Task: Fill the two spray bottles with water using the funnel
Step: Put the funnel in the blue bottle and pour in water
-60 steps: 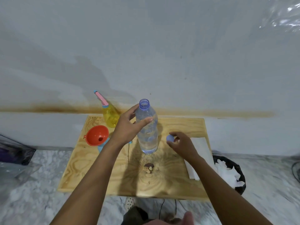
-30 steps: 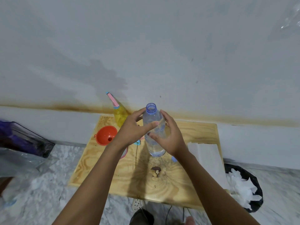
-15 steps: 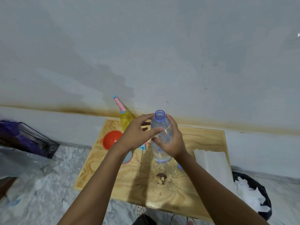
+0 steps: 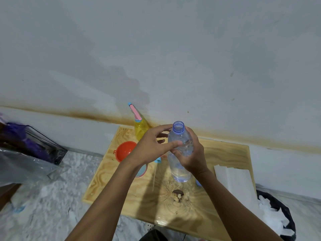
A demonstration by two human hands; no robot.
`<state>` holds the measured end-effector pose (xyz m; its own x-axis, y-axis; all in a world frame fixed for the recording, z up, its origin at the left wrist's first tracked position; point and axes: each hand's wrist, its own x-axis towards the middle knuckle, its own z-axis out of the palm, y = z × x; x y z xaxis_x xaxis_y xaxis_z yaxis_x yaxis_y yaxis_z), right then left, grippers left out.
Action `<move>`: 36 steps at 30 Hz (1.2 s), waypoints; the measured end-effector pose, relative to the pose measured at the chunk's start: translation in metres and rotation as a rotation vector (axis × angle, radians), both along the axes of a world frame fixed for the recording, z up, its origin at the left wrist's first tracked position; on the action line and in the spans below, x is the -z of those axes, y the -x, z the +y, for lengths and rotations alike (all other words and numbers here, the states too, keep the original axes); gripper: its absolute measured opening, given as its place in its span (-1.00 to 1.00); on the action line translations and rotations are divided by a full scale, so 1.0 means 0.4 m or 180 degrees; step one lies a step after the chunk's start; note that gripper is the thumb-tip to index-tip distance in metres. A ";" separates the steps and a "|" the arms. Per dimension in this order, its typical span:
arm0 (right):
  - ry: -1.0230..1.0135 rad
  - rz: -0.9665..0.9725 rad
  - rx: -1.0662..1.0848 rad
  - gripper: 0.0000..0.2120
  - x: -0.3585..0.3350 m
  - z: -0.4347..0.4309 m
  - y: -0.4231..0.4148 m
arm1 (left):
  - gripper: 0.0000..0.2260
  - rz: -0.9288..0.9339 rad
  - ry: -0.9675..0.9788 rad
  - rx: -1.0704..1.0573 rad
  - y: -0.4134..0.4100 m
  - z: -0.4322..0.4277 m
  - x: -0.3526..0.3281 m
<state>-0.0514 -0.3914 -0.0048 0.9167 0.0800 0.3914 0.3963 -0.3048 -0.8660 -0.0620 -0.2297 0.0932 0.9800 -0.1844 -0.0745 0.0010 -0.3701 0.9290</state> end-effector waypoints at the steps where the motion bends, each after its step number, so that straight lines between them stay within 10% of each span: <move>1: 0.0050 -0.0029 -0.0018 -0.23 -0.008 0.002 0.001 | -0.56 0.0011 0.0034 0.0032 0.003 0.009 -0.005; 13: 0.0099 0.0158 -0.0607 -0.32 -0.146 0.034 0.050 | -0.73 -0.0214 -0.0445 -0.1736 0.071 0.306 0.069; 36: 0.0780 0.0978 -0.1018 -0.40 -0.084 0.152 0.105 | -0.75 -0.0205 -0.0824 -0.1591 0.081 0.368 0.251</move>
<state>-0.0936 -0.3307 0.0288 0.9012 0.4314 0.0419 0.2411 -0.4188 -0.8755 -0.0945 -0.0825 -0.0074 0.9475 0.3198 0.0071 0.1811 -0.5547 0.8121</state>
